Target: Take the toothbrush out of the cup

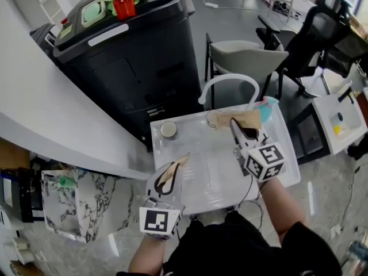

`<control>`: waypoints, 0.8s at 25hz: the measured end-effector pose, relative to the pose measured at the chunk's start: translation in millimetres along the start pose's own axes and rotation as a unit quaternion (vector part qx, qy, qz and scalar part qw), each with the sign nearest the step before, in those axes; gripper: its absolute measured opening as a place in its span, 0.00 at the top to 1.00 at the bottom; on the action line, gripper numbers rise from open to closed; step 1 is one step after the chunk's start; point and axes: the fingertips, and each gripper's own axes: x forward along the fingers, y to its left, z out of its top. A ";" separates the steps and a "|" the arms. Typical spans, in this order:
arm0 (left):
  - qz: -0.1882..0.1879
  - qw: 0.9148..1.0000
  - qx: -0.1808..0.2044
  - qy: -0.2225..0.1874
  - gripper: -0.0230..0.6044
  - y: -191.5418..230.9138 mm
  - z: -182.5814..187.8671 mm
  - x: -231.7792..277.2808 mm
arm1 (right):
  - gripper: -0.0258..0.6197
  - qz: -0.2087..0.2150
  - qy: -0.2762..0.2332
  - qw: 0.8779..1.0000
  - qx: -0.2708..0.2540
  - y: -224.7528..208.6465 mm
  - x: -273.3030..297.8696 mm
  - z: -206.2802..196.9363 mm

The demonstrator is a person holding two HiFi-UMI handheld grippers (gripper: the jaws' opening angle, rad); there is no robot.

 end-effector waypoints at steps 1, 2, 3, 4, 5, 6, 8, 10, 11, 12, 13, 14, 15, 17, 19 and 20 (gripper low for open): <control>-0.007 1.000 0.001 -0.001 0.90 0.8 -0.5 -1.1 | 0.89 -0.007 -0.001 1.000 0.001 2.7 -3.9 0.2; -0.014 1.000 0.002 -0.002 0.90 1.6 -1.0 -2.3 | 0.89 -0.013 -0.002 1.000 0.002 5.3 -8.1 0.0; -0.021 1.000 0.003 -0.003 0.90 2.3 -1.5 -3.7 | 0.89 -0.019 -0.004 1.000 0.002 7.8 -12.5 -0.5; -0.029 1.000 0.004 -0.004 0.90 3.2 -1.8 -5.0 | 0.89 -0.026 -0.007 1.000 0.002 10.4 -17.2 -0.9; -0.038 0.999 0.006 -0.006 0.90 4.2 -2.1 -6.3 | 0.89 -0.033 -0.009 0.999 0.001 13.3 -22.1 -0.8; -0.046 0.999 0.009 -0.007 0.90 5.3 -2.3 -7.7 | 0.89 -0.041 -0.010 0.999 0.001 16.6 -27.0 -0.3; -0.062 0.998 0.013 -0.009 0.90 7.3 -2.4 -10.7 | 0.89 -0.054 -0.013 0.998 0.000 24.0 -35.8 0.5; -0.079 0.997 0.017 -0.011 0.90 7.9 -2.2 -13.7 | 0.89 -0.067 -0.018 0.998 0.000 31.7 -45.2 0.9; -0.089 0.996 0.019 -0.012 0.90 7.5 -2.4 -15.1 | 0.89 -0.075 -0.020 0.997 0.000 35.4 -50.8 1.2; -0.099 0.995 0.020 -0.012 0.90 6.7 -2.7 -16.3 | 0.89 -0.083 -0.022 0.996 0.001 38.8 -56.9 1.5; -0.108 0.994 0.022 -0.012 0.90 5.6 -3.1 -17.3 | 0.89 -0.091 -0.024 0.996 0.001 41.6 -63.3 1.5; -0.117 0.993 0.023 -0.012 0.90 4.4 -3.6 -18.1 | 0.89 -0.099 -0.026 0.995 0.002 44.1 -69.9 1.3; -0.125 0.992 0.025 -0.011 0.90 3.0 -4.3 -18.8 | 0.89 -0.107 -0.028 0.994 0.003 46.2 -76.7 1.3; -0.138 0.990 0.026 -0.010 0.90 0.1 -5.1 -19.1 | 0.89 -0.120 -0.032 0.992 0.006 49.4 -89.4 2.3; -0.146 0.989 0.026 -0.013 0.90 -3.7 -3.7 -19.5 | 0.89 -0.129 -0.035 0.991 0.008 52.3 -100.8 3.6; -0.150 0.988 0.027 -0.014 0.90 -6.3 -3.2 -20.7 | 0.89 -0.132 -0.035 0.991 0.008 54.0 -106.4 3.2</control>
